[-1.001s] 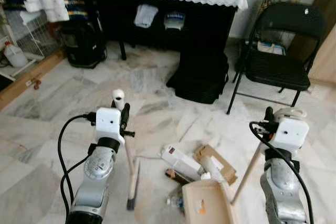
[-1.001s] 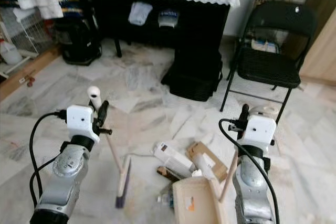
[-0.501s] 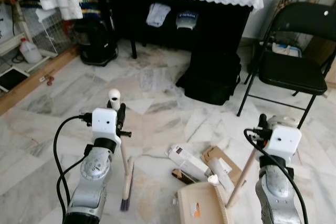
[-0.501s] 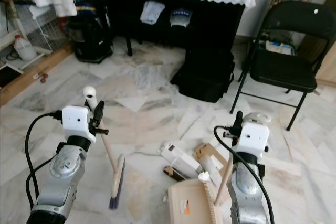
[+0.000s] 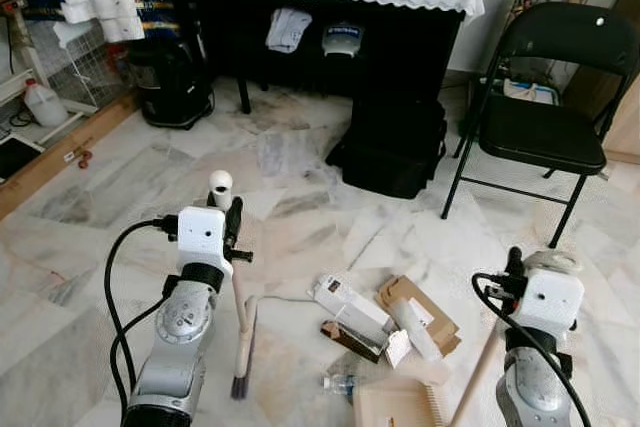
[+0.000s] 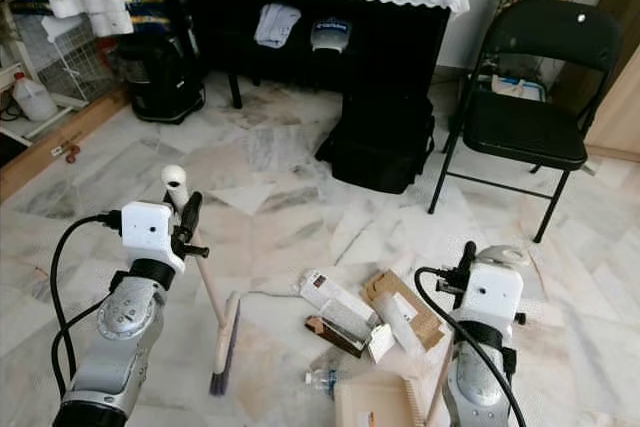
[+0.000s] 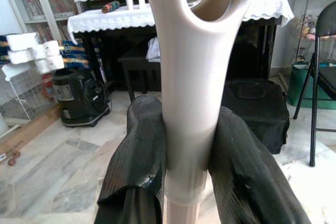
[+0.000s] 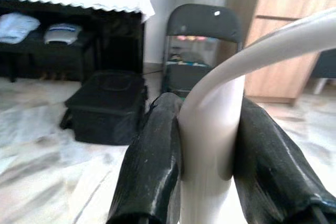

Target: Sweep floor

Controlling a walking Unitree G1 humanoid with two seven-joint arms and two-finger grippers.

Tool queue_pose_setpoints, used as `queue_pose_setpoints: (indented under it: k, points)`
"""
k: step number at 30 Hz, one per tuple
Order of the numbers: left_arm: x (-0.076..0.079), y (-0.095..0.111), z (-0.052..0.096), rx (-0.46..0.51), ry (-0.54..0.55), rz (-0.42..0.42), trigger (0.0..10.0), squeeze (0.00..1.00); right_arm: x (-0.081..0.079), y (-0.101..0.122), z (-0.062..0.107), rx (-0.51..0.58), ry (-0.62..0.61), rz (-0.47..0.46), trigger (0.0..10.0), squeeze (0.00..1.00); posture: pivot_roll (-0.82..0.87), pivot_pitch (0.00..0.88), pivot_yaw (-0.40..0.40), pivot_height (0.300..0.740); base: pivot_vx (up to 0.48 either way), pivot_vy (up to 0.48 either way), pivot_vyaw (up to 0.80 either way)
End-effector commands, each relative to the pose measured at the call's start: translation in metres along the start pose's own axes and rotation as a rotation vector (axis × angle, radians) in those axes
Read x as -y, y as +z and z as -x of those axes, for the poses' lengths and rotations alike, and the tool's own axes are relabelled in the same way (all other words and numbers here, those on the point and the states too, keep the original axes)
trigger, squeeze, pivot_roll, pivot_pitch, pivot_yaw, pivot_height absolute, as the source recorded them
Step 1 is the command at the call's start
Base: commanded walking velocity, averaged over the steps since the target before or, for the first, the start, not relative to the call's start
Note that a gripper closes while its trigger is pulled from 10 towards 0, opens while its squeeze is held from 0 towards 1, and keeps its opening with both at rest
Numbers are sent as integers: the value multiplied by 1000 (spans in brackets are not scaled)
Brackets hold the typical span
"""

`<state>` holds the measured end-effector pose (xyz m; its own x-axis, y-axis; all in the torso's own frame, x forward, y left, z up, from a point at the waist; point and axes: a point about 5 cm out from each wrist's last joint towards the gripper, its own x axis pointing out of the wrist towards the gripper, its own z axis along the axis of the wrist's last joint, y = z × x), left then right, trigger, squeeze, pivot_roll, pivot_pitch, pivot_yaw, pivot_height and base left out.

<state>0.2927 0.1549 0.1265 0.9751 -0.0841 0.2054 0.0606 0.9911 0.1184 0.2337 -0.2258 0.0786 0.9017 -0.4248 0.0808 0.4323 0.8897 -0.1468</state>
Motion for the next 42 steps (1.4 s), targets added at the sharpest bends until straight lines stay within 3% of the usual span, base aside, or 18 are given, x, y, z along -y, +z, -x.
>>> queue_pose_setpoints:
  k: [1,7,16,26,42]
  points:
    - [-1,10,-2,48,-3,-8,10000,0,10,9,-3,47,-50,36,10000,0,10,38,13,740,0,0,0]
    - [0,10,-1,47,-6,-5,10000,0,18,8,-3,43,-97,86,10000,0,7,36,13,740,0,0,0]
    - [0,9,-1,44,-2,1,10000,0,16,-1,-8,23,-102,109,10000,0,12,51,15,740,0,0,0]
    - [-1,8,1,39,8,7,10000,0,0,-3,-27,48,-29,91,10000,0,18,65,18,740,0,0,0]
    - [-2,10,1,43,13,5,10000,0,-24,-8,-41,71,52,112,10000,0,31,92,24,740,0,0,0]
